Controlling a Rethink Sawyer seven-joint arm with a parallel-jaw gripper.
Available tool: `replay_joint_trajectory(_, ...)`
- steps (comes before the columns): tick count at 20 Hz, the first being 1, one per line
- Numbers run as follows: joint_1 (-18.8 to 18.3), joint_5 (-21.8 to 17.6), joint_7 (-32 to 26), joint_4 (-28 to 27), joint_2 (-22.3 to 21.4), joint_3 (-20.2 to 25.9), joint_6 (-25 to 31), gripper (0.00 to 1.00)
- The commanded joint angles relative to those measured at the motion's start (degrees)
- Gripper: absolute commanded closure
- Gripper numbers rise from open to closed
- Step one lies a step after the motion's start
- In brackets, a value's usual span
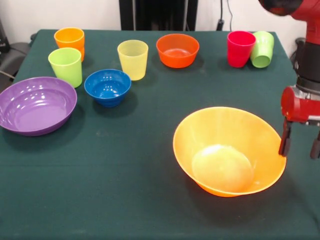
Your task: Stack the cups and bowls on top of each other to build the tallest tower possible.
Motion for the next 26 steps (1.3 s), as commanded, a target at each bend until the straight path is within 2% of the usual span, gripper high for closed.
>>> replay_joint_trajectory(1,-0.4,-2.01,-2.96,-4.55,7.11,3.26,4.25,0.0)
replay_joint_trajectory(8,1.54,-3.38,1.29,-4.62,9.46,-0.83,0.07,0.0)
replay_joint_trajectory(14,3.18,-2.64,4.13,-0.05,7.81,-4.5,-0.36,0.0)
replay_joint_trajectory(19,2.04,-0.3,2.28,-1.16,10.27,-1.45,0.65,0.0)
replay_joint_trajectory(23,2.04,-0.03,1.52,-1.46,10.11,-1.18,1.72,0.0)
replay_joint_trajectory(25,0.93,0.3,-1.24,-0.77,9.62,0.78,2.43,0.0)
replay_joint_trajectory(26,0.28,0.42,-2.95,-0.43,9.33,1.99,2.54,1.0)
